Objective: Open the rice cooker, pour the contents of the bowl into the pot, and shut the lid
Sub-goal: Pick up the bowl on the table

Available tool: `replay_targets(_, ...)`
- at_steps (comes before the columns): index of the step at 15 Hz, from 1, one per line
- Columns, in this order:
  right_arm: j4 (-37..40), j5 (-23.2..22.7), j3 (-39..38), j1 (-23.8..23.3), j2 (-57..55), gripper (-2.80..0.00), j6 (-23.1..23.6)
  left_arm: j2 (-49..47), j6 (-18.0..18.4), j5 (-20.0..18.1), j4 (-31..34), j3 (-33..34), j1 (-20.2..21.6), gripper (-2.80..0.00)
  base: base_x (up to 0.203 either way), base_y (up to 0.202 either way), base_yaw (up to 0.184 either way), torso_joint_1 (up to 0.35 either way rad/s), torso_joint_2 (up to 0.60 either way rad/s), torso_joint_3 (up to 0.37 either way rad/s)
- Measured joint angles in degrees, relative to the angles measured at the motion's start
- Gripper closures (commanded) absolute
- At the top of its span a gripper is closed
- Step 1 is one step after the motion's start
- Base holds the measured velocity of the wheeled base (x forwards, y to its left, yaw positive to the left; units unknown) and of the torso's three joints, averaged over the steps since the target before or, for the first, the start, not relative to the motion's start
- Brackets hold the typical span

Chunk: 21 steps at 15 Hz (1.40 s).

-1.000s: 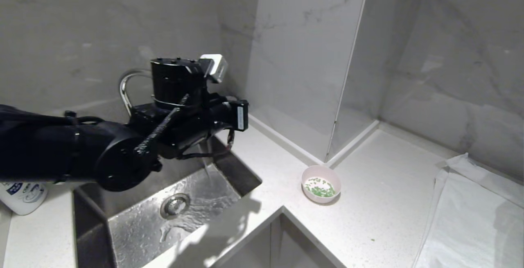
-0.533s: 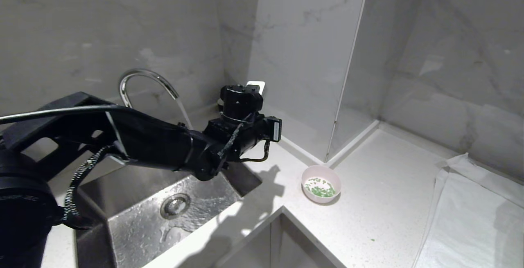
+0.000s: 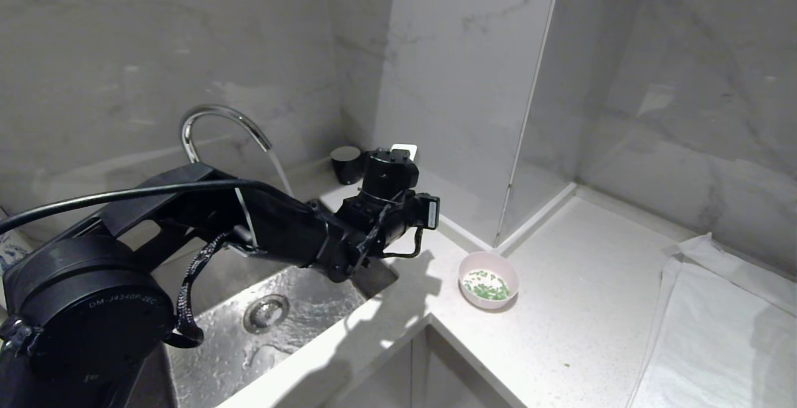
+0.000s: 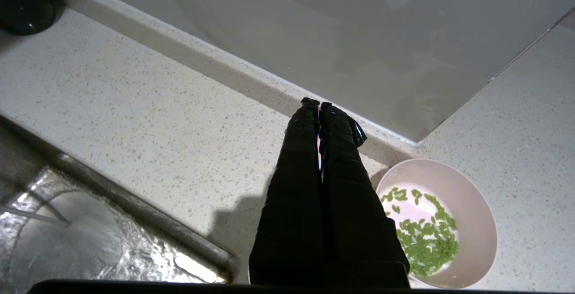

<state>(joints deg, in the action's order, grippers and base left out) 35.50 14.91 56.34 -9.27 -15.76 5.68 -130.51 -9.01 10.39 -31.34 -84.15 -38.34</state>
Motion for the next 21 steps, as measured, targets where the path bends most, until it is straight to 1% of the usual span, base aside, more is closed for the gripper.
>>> replay_targets(1,-0.3,-0.1,1.0,-0.1,-0.2,0.0,1.2,-0.1,-0.1,0.0,0.0,-0.2,0.1,0.0,0.0,0.0,0.0,0.0,0.0,0.0)
replay_targets(2,-0.6,-0.1,2.2,0.6,-0.6,0.0,1.2,-0.3,-0.5,0.0,0.0,-0.3,0.1,0.0,0.0,0.0,0.0,0.0,0.0,0.0)
replay_targets(5,1.0,0.6,4.2,8.1,-0.9,0.0,-0.1,-0.4,-1.3,0.0,0.0,-0.3,0.3,0.0,0.0,0.0,0.0,0.0,0.0,0.0)
replay_targets(7,1.8,-1.3,0.0,9.7,2.6,0.0,0.2,-0.3,-1.3,0.0,0.0,-0.3,0.5,0.0,0.0,0.0,0.0,0.0,0.0,0.0)
replay_targets(9,2.1,-5.5,-8.3,10.0,8.4,0.0,1.5,0.0,-1.3,0.0,0.0,-0.2,0.6,0.0,0.0,0.0,0.0,0.0,0.0,0.0)
replay_targets(11,0.8,-10.1,-17.1,9.8,12.1,0.0,0.7,0.3,-1.3,0.0,0.3,-0.2,0.3,0.0,0.0,0.0,0.0,0.0,0.0,0.0)
replay_targets(13,-3.5,-14.4,-27.0,9.7,14.1,0.0,0.2,0.1,-1.3,-0.2,0.4,-0.5,-0.3,0.0,0.0,0.0,0.0,0.0,0.0,0.0)
replay_targets(14,-7.2,-15.7,-32.5,9.7,14.6,0.0,0.7,-0.2,-1.4,-0.2,0.4,-0.6,-0.6,0.0,0.0,0.0,0.0,0.0,0.0,0.0)
replay_targets(16,-16.9,-16.6,-43.9,9.7,15.3,0.0,3.0,-0.9,-1.4,-0.2,0.5,-0.7,-1.9,0.0,0.0,0.0,0.0,0.0,0.0,0.0)
replay_targets(17,-23.6,-17.0,-49.1,9.7,15.5,0.0,4.1,-1.3,-1.4,-0.2,0.7,-0.7,-2.5,0.0,0.0,0.0,0.0,0.0,0.0,0.0)
replay_targets(18,-30.7,-17.1,-52.6,9.6,15.6,0.0,4.3,-1.8,-1.3,-0.2,1.2,-0.7,-3.0,0.0,0.0,0.0,0.0,0.0,0.0,0.0)
replay_targets(19,-35.6,-17.3,-54.3,9.6,15.7,0.0,4.0,-2.3,-1.3,-0.2,2.2,-0.7,-3.3,0.0,0.0,0.0,0.0,0.0,0.0,0.0)
replay_targets(20,-37.0,-17.3,-55.4,9.6,15.7,0.0,2.8,-2.6,-1.4,-0.2,3.5,-0.7,-3.5,0.0,0.0,0.0,0.0,0.0,0.0,0.0)
replay_targets(21,-35.8,-17.3,-55.9,9.6,15.7,0.0,1.6,-3.0,-1.4,-0.3,5.2,-0.3,-3.7,0.0,0.0,0.0,0.0,0.0,0.0,0.0)
